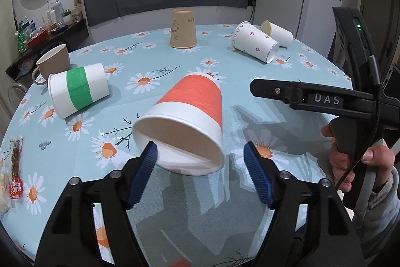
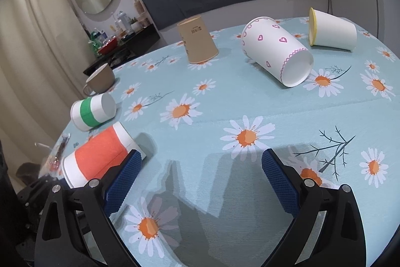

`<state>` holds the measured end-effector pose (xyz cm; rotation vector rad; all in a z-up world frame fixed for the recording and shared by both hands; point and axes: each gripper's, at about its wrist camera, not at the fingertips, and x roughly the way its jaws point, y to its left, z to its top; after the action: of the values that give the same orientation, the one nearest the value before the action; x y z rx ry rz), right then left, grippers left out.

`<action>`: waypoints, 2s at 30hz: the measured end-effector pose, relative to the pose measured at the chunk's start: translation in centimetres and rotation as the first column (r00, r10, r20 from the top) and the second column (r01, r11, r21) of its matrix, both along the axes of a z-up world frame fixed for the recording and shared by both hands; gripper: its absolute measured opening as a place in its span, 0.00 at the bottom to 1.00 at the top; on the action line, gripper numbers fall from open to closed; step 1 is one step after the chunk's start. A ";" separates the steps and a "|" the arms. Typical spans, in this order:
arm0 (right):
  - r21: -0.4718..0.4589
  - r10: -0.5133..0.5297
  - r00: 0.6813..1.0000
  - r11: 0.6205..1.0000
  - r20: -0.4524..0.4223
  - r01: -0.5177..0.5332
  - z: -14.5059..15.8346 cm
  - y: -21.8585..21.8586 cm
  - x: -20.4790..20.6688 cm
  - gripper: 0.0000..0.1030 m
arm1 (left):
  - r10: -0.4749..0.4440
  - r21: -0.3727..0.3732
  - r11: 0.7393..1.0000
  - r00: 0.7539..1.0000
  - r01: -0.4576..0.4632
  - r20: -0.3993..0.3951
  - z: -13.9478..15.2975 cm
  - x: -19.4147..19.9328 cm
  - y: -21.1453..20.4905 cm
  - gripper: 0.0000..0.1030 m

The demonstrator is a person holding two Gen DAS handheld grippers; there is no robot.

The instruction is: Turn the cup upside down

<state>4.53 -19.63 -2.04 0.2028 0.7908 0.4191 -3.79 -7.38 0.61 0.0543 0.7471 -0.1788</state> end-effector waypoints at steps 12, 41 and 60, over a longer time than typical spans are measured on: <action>0.021 0.002 0.996 1.000 -0.087 0.000 0.1 0.4 1.0 0.90 | 0.154 -0.012 0.988 0.987 -0.153 0.048 0.4 -1.7 8.4 0.94; -0.096 0.028 0.921 0.993 -0.388 -0.071 4.3 8.7 4.2 0.90 | 0.133 -0.046 0.990 0.990 -0.131 0.041 -1.5 1.1 13.8 0.94; 0.097 0.075 0.727 0.995 -0.682 -0.011 0.2 9.9 6.1 0.89 | 0.092 -0.095 0.992 0.995 -0.087 0.044 -1.5 0.8 14.0 0.94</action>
<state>10.61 -9.74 -1.80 0.4381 1.5211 0.4240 -3.03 6.62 -0.89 -0.0629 0.6912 -0.1259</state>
